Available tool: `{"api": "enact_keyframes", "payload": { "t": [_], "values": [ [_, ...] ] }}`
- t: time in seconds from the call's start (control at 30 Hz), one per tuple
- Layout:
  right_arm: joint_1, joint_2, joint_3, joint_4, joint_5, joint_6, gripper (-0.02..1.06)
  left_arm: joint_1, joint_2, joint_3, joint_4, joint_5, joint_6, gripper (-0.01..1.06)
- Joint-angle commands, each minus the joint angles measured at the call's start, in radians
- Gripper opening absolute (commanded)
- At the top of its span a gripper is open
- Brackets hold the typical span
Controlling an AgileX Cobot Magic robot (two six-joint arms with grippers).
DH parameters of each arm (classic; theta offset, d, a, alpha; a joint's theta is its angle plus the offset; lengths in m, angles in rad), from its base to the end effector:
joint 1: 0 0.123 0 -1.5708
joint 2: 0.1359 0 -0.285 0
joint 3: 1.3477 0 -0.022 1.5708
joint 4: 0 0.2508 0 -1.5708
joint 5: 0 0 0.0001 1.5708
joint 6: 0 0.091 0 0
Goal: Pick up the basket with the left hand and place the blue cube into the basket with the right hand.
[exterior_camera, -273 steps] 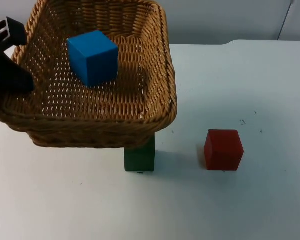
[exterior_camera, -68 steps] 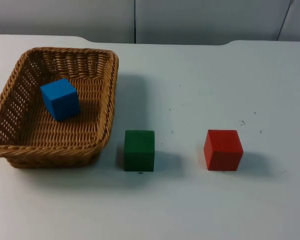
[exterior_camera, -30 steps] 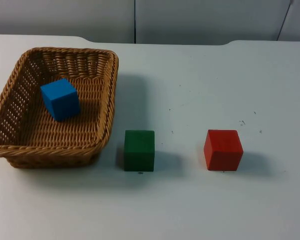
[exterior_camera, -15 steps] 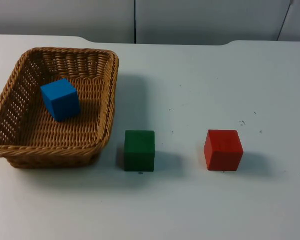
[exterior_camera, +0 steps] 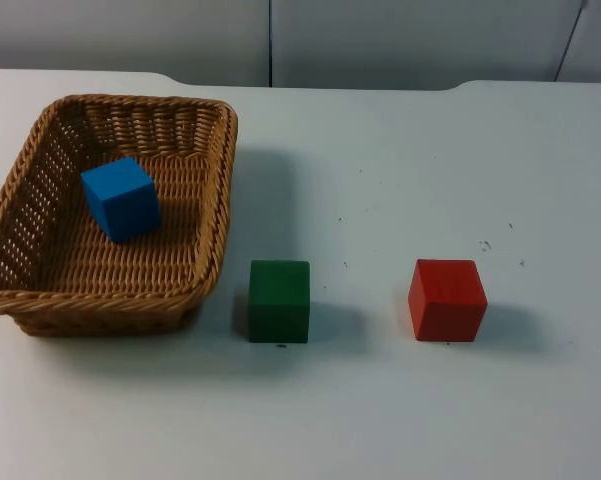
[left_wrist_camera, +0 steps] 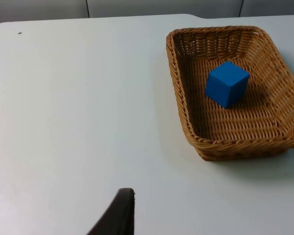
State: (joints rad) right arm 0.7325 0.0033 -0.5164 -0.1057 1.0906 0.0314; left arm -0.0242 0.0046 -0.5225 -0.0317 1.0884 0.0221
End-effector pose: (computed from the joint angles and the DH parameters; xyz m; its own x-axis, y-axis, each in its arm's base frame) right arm -0.0001 -0.0115 0.2798 -0.3379 -0.3275 -0.8824 -0.6104 0.7899 -0.0594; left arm -0.0080 -0.0024 0.2813 -0.4640 0.0186 -0.8856 0.0525 0.9986 -0.0065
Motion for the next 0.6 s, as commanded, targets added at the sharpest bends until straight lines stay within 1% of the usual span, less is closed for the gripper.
{"api": "enact_keyframes", "payload": {
  "t": [0.0,0.17,0.2,0.33,0.37,0.47,0.5,0.53,0.57],
  "values": [
    [-0.067,-0.003,0.010,0.002,-0.014,-0.006,1.05,-0.008,-0.005,0.009,-0.002,-0.010,-0.002,1.05],
    [-0.244,-0.003,0.010,0.002,-0.014,-0.006,1.05,-0.008,-0.005,0.009,-0.002,-0.010,-0.002,1.05],
    [-0.244,-0.003,0.010,0.002,-0.014,-0.006,1.05,-0.008,-0.005,0.009,-0.002,-0.010,-0.002,1.05],
    [-0.392,-0.003,0.010,0.002,-0.014,-0.006,1.05,-0.008,-0.005,0.009,-0.002,-0.010,-0.002,1.05],
    [-0.392,-0.003,0.010,0.002,-0.014,-0.006,1.05,-0.008,-0.005,0.009,-0.002,-0.010,-0.002,1.05],
    [-0.508,-0.003,0.010,0.002,-0.014,-0.006,1.05,-0.008,-0.005,0.009,-0.002,-0.010,-0.002,1.05],
    [-0.536,-0.003,0.010,0.002,-0.014,-0.006,1.05,-0.008,-0.005,0.009,-0.002,-0.010,-0.002,1.05],
    [-0.536,-0.003,0.010,0.002,-0.014,-0.006,1.05,-0.008,-0.005,0.009,-0.002,-0.010,-0.002,1.05],
    [-0.568,-0.003,0.010,0.002,-0.014,-0.006,1.05,-0.008,-0.005,0.009,-0.002,-0.010,-0.002,1.05]
  ]
}}
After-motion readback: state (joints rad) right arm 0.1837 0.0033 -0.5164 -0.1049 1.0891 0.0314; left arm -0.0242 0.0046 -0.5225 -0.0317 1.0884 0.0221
